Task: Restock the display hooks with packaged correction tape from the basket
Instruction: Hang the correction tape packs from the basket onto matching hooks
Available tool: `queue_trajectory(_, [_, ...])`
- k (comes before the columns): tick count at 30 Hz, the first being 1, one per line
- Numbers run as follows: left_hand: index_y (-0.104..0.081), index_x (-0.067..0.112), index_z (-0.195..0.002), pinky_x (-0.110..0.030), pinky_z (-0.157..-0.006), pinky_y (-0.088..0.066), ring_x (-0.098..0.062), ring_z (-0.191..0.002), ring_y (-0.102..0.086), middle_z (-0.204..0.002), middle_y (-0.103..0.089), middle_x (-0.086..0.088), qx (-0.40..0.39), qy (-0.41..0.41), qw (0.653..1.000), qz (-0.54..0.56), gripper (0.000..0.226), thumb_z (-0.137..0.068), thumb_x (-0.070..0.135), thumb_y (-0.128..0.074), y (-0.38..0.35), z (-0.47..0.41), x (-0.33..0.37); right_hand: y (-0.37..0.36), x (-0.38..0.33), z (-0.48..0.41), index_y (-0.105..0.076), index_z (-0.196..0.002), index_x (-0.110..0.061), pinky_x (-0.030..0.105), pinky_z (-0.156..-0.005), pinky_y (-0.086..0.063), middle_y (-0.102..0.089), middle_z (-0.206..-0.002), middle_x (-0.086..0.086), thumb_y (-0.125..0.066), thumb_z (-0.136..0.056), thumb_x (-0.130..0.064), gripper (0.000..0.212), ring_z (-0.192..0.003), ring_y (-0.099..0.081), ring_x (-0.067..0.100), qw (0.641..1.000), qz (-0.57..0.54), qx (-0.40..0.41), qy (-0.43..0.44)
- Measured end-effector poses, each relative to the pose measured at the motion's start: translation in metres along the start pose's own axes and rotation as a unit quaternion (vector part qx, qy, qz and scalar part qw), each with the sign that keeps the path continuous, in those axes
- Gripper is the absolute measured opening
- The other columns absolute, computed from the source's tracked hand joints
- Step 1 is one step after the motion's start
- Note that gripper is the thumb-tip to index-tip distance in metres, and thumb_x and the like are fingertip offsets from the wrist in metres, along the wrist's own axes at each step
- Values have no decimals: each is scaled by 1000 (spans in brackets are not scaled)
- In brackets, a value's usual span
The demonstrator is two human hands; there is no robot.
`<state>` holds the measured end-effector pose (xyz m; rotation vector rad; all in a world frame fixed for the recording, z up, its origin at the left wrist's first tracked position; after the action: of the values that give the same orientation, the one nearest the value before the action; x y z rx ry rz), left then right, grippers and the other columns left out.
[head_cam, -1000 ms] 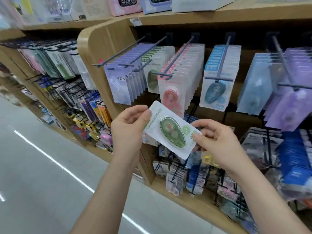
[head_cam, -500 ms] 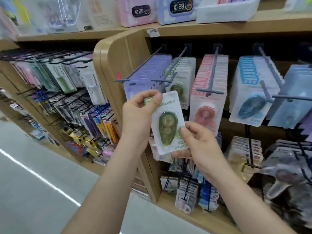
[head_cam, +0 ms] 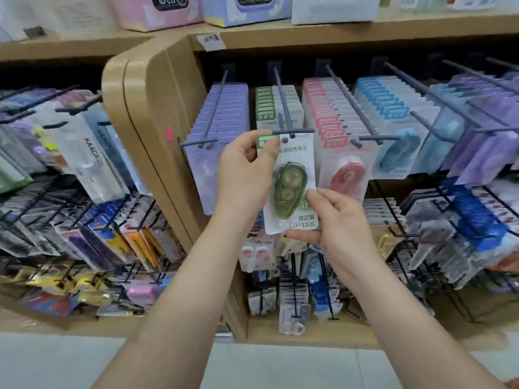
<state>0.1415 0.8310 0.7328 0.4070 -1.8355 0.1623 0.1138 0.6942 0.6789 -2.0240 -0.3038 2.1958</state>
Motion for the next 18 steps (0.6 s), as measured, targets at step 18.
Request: queue_trajectory(18, [-47, 29, -145, -37, -80, -50, -21, -88, -63, -97, -70, -2, -43, -73, 933, -350, 49, -99, 13, -51, 3, 13, -11, -2, 3, -23, -65, -98, -32, 27, -70, -61, -76, -90, 4, -52, -97, 1, 36, -75, -74, 19, 994, 96, 25, 35])
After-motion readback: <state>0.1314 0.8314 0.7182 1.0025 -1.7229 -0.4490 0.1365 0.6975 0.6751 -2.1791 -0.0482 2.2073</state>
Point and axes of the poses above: each hand's wrist, its own z-axis away from the middle knuckle, its own y-axis out of the back of the hand, x = y × z, the point moved 4 cm from there along -z, towards the middle knuckle
